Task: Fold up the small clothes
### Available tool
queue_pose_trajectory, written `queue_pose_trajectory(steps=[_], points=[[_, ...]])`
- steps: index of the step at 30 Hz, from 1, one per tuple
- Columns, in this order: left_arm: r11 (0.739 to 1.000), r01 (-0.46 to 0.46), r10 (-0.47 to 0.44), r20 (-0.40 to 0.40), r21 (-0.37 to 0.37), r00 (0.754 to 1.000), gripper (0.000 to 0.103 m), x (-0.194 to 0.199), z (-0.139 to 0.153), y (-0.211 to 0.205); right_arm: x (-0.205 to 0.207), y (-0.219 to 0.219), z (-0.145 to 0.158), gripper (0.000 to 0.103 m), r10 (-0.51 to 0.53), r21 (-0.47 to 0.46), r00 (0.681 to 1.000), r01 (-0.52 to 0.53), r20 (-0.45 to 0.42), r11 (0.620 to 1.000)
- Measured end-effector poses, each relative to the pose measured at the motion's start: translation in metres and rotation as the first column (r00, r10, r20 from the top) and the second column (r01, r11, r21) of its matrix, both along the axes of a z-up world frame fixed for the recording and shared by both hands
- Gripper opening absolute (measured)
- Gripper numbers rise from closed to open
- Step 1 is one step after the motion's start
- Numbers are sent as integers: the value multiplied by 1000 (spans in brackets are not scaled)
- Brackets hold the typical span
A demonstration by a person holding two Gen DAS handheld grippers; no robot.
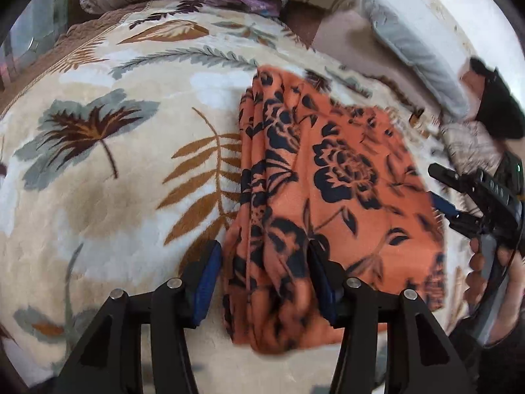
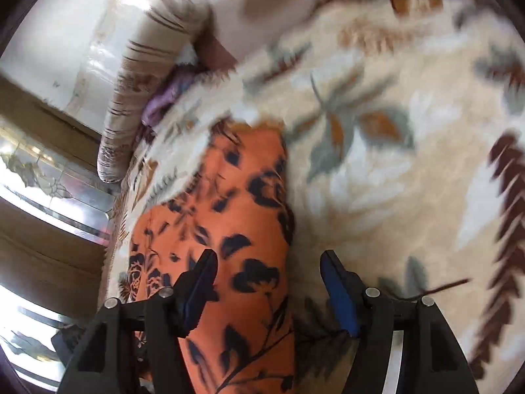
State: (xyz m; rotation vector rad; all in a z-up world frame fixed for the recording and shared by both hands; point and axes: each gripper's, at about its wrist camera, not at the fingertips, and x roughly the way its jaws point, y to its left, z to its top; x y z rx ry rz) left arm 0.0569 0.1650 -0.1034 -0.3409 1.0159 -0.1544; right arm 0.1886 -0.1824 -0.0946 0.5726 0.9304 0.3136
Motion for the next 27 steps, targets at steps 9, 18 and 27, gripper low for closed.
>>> queue_pose_trajectory(steps=[9, 18, 27], points=[[1000, -12, 12, -60, 1, 998, 54, -15, -3, 0, -61, 13, 1, 71, 151, 8, 989, -151, 10, 989], [963, 32, -25, 28, -268, 999, 88, 39, 27, 32, -61, -24, -10, 71, 104, 98, 995, -103, -5, 990], [916, -4, -45, -113, -402, 993, 87, 71, -18, 41, -19, -18, -36, 71, 152, 190, 987, -139, -55, 972]])
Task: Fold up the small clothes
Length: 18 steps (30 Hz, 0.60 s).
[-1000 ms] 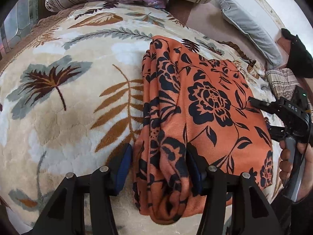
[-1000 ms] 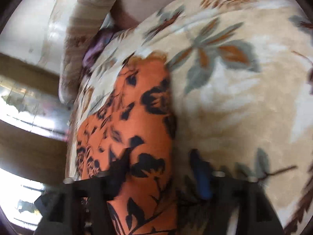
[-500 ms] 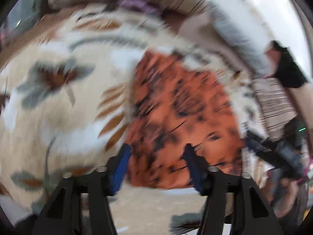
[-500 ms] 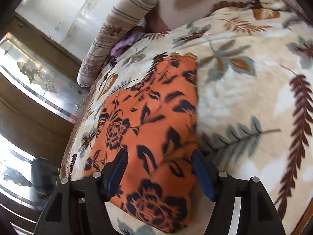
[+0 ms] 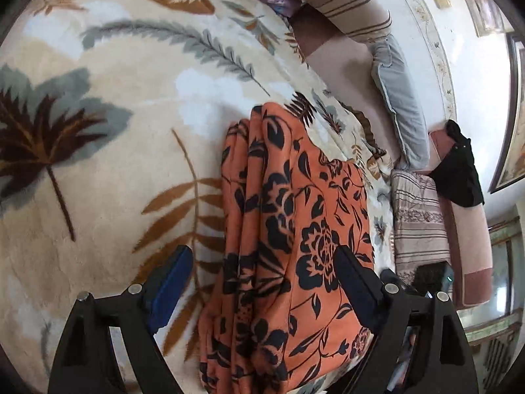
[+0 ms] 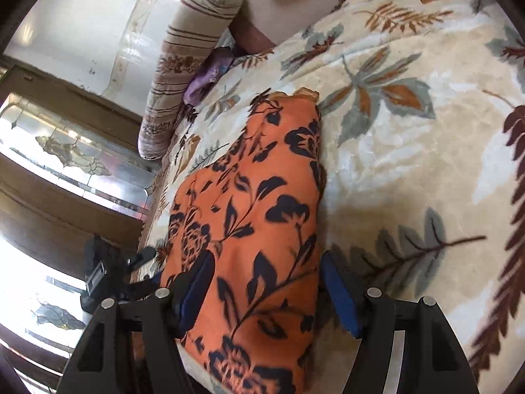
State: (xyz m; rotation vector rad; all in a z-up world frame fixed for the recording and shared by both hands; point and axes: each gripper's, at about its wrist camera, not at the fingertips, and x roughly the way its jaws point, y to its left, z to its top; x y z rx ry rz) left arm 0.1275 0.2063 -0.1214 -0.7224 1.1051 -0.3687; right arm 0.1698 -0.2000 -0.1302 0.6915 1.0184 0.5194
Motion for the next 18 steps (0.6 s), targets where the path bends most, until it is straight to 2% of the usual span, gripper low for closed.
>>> queue_pose_trajectory(steps=[2, 4, 5, 6, 7, 8, 10, 13, 18], points=[[998, 63, -64, -35, -7, 997, 87, 2, -10, -12, 9, 5, -11, 71, 7, 34, 999, -5, -41, 999], [996, 90, -89, -21, 23, 996, 86, 2, -12, -18, 18, 14, -21, 71, 47, 46, 995, -44, -83, 998], [995, 97, -96, -20, 31, 995, 81, 3, -13, -21, 21, 17, -25, 63, 54, 40, 994, -50, -95, 998], [995, 101, -101, -31, 17, 994, 47, 4, -15, -23, 23, 20, -28, 57, 57, 45, 993, -53, -99, 998], [994, 111, -111, -58, -4, 992, 33, 7, -20, -25, 24, 21, -28, 47, 65, 39, 993, -62, -93, 997], [994, 109, -110, -70, -21, 991, 33, 8, -24, -25, 24, 22, -24, 41, 75, 22, 994, -73, -81, 997], [994, 113, -112, -43, 0, 993, 32, 6, -18, -30, 21, 27, -9, 38, 103, -31, 994, -104, -42, 994], [992, 124, -123, 40, -27, 992, 30, 4, 10, -44, 17, 26, 23, 37, 128, -84, 991, -124, 42, 989], [984, 177, -178, 178, 20, 968, 30, 27, 53, -101, 26, -22, 78, 36, 98, -118, 980, -79, 171, 990]])
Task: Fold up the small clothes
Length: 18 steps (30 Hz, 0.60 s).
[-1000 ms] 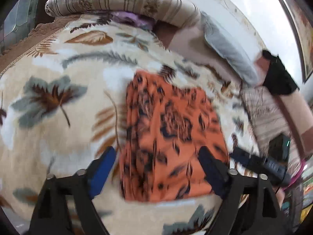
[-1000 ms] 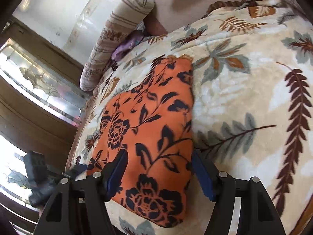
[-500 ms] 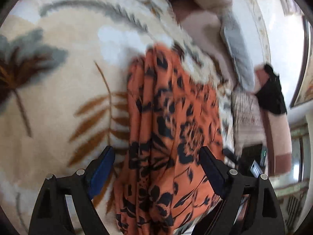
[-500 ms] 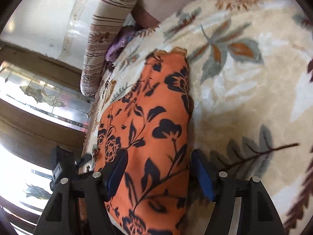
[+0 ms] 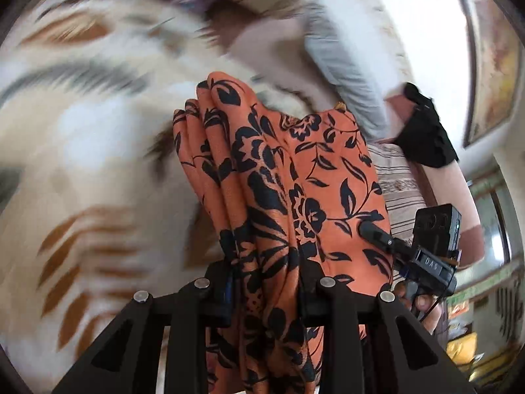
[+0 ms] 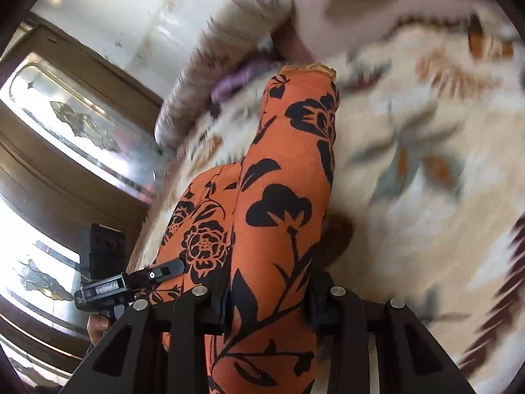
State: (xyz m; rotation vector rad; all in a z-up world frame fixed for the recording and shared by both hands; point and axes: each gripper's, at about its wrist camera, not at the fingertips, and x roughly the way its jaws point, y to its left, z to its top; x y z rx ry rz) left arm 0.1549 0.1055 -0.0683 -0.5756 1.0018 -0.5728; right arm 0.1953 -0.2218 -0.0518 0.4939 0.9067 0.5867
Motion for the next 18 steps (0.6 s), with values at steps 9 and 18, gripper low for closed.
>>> queue_pose_trajectory(steps=[9, 18], points=[[977, 19, 11, -137, 212, 990, 55, 56, -65, -79, 27, -103, -85, 62, -274, -117, 944, 256, -185, 960], [964, -23, 8, 57, 265, 998, 67, -5, -6, -63, -21, -83, -30, 67, -209, 17, 976, 209, 54, 978]])
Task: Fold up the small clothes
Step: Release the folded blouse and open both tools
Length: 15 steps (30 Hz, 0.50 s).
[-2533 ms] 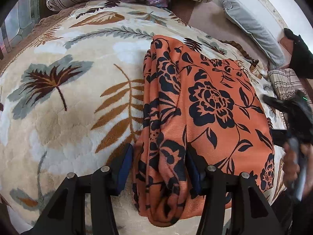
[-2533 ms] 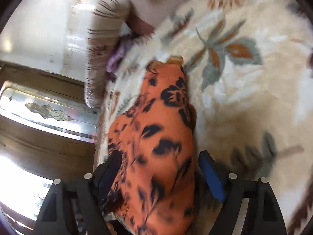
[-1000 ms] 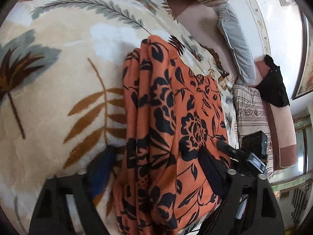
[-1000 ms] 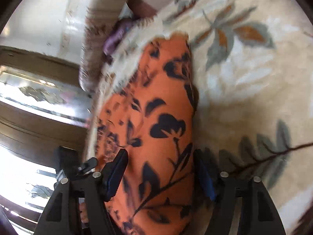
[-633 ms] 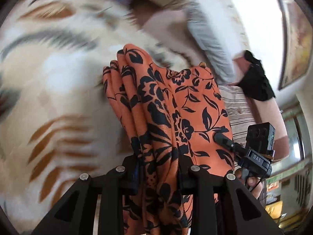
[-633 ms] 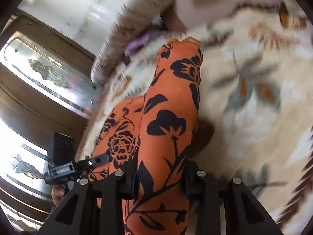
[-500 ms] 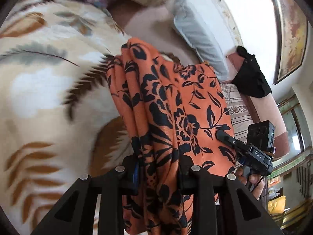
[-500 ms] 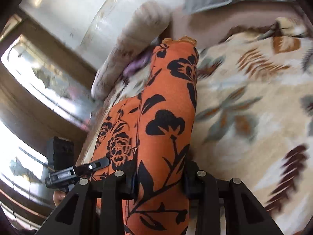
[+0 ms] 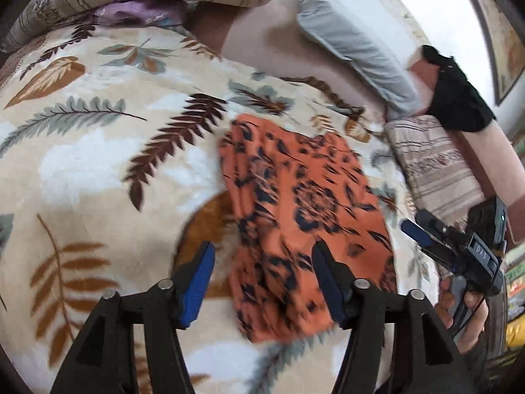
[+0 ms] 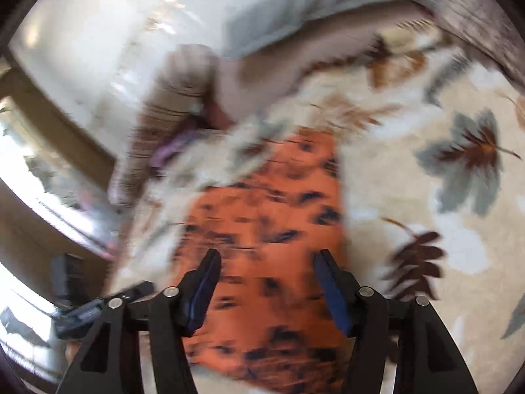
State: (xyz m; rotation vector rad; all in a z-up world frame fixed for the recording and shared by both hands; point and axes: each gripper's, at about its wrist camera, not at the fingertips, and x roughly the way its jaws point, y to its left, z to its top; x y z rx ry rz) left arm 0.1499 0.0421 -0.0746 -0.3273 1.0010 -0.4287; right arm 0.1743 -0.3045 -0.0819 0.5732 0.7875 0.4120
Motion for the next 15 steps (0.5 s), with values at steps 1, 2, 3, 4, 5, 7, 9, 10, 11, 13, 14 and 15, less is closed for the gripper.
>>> queue_pose_trajectory(steps=[1, 2, 3, 4, 5, 7, 9, 10, 11, 13, 14, 15], points=[[1000, 15, -15, -5, 9, 1000, 68, -4, -5, -3, -2, 7, -3, 71, 36, 23, 999, -36, -1, 999], [999, 28, -27, -32, 36, 999, 68, -7, -17, -6, -1, 13, -9, 73, 59, 36, 998, -58, -17, 998], [997, 28, -23, -62, 70, 998, 68, -3, -32, -11, 0, 17, -24, 73, 64, 28, 996, -62, -58, 998], [992, 24, -10, -111, 125, 994, 68, -4, -48, -14, 3, 18, -38, 73, 58, 19, 993, -56, -106, 998], [990, 24, -5, -130, 141, 992, 68, -6, -57, -15, 7, 18, -51, 73, 60, 33, 985, -55, -160, 998], [990, 4, 7, -79, 140, 997, 67, -15, -46, -13, 10, 16, -51, 73, 47, 58, 985, -38, -169, 998], [994, 7, -2, -48, 106, 999, 67, -21, -32, -11, 13, 20, -31, 73, 63, 43, 991, -59, -114, 997], [995, 5, -2, -25, 103, 1000, 67, -24, -27, -11, 18, 20, -22, 73, 71, 40, 994, -67, -89, 997], [993, 0, 0, -4, 114, 1000, 67, -27, -23, -11, 23, 20, -15, 73, 75, 45, 995, -71, -72, 996], [990, -2, 7, -31, 142, 999, 68, -25, -34, -12, 41, 19, -10, 73, 66, 86, 995, -60, -68, 994], [985, 9, 4, -75, 170, 997, 68, -22, -46, -13, 50, 14, -11, 74, 45, 106, 996, -37, -73, 994], [985, 8, 6, -83, 170, 997, 68, -20, -53, -13, 62, 9, -19, 75, 15, 122, 995, -3, -94, 993]])
